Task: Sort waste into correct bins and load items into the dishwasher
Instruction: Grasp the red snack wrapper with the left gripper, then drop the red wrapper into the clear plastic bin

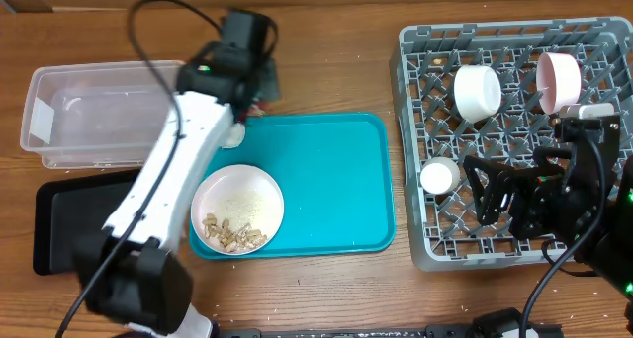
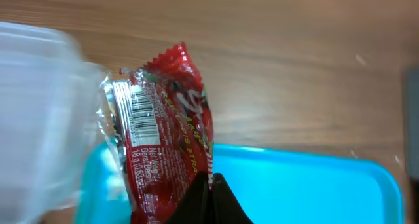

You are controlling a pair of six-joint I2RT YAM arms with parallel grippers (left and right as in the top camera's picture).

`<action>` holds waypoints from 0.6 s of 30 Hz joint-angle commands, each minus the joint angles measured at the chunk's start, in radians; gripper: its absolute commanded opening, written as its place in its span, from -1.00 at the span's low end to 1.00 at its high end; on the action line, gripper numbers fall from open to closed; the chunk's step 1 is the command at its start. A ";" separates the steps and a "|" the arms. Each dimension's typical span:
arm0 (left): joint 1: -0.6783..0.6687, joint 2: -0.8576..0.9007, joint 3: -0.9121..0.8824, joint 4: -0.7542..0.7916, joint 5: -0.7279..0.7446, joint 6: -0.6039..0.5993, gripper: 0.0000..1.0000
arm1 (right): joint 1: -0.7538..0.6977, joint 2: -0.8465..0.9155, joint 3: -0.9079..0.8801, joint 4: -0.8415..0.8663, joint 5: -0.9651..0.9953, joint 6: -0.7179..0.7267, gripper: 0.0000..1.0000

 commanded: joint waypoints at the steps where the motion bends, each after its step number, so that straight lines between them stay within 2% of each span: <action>1: 0.150 0.005 0.005 -0.027 -0.071 -0.012 -0.92 | 0.002 -0.002 0.001 0.005 -0.005 0.000 1.00; 3: 0.276 0.025 0.005 -0.006 -0.047 0.026 -0.91 | 0.002 -0.002 0.001 0.005 -0.005 0.000 1.00; 5: 0.316 0.031 0.005 -0.001 -0.033 0.049 -0.79 | 0.002 -0.002 0.001 0.005 -0.005 0.000 1.00; 8: 0.348 0.035 0.005 0.000 0.018 0.071 -0.41 | 0.002 -0.002 0.001 0.005 -0.005 0.000 1.00; 10: 0.349 0.032 0.009 0.001 0.085 0.106 -0.17 | 0.002 -0.002 0.001 0.005 -0.005 0.001 1.00; 14: 0.301 0.029 0.027 0.000 0.252 0.182 0.08 | 0.002 -0.002 0.001 0.005 -0.005 0.000 1.00; 18: 0.184 0.043 0.021 -0.020 0.185 0.207 0.14 | 0.002 -0.002 0.001 0.005 -0.005 0.001 1.00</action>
